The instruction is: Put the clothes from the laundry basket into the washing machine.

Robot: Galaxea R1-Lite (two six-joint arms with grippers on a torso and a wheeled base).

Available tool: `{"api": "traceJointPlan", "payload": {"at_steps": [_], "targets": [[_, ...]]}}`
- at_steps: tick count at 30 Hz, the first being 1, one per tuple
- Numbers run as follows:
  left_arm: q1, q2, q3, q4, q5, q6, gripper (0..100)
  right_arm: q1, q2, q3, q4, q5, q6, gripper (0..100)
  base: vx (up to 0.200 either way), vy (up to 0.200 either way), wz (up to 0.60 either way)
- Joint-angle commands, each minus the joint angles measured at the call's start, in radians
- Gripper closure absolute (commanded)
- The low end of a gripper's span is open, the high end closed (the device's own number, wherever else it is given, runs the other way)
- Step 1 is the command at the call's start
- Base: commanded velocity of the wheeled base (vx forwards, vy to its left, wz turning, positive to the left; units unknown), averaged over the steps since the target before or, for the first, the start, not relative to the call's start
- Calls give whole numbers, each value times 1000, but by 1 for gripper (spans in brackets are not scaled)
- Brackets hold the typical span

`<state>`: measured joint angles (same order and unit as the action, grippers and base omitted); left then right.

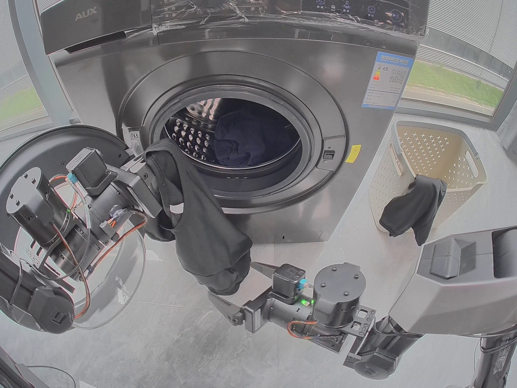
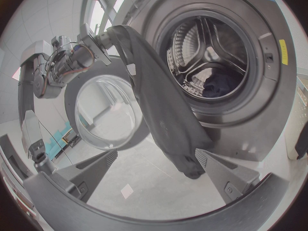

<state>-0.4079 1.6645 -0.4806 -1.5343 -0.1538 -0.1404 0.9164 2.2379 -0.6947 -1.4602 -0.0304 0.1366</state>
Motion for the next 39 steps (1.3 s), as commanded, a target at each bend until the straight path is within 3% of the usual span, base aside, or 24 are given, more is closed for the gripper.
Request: {"api": "traceJointPlan", "payload": {"at_steps": [1,5,12,13,15,16,18,19,24,31,36,39], "targets": [[-12,20,-6,-3,14,1,100,35,62,-137,-3,4,-2,0,0,0,0],[-12,24,-7,-6,14,1,100,44,132,-256,12,12,-15,0,0,0,0],[-14,21,-9,-7,14,1,100,33,232,-382,43,9,-31,0,0,0,0],[-17,21,-9,-9,14,1,100,25,267,-445,49,1,-35,0,0,0,0],[-20,20,-9,-10,14,1,100,24,276,-463,50,0,-35,0,0,0,0],[-20,15,-9,-10,14,-1,100,9,309,-531,66,-6,-35,0,0,0,0],[-20,12,-9,-10,14,-1,100,-1,325,-574,77,-8,-35,0,0,0,0],[-22,12,-7,-10,14,-1,100,-11,344,-609,83,-16,-35,100,0,0,0],[-20,9,-4,-10,13,-1,100,-40,376,-715,104,-36,-35,100,0,0,0],[-20,9,-3,-10,13,-4,100,-42,361,-701,92,-52,-32,100,0,0,0],[-12,11,-7,-10,13,-5,100,-37,273,-585,81,-65,-25,100,0,0,0],[-9,15,-9,-10,13,-5,100,-39,172,-437,73,-65,-25,100,0,0,0]]}}
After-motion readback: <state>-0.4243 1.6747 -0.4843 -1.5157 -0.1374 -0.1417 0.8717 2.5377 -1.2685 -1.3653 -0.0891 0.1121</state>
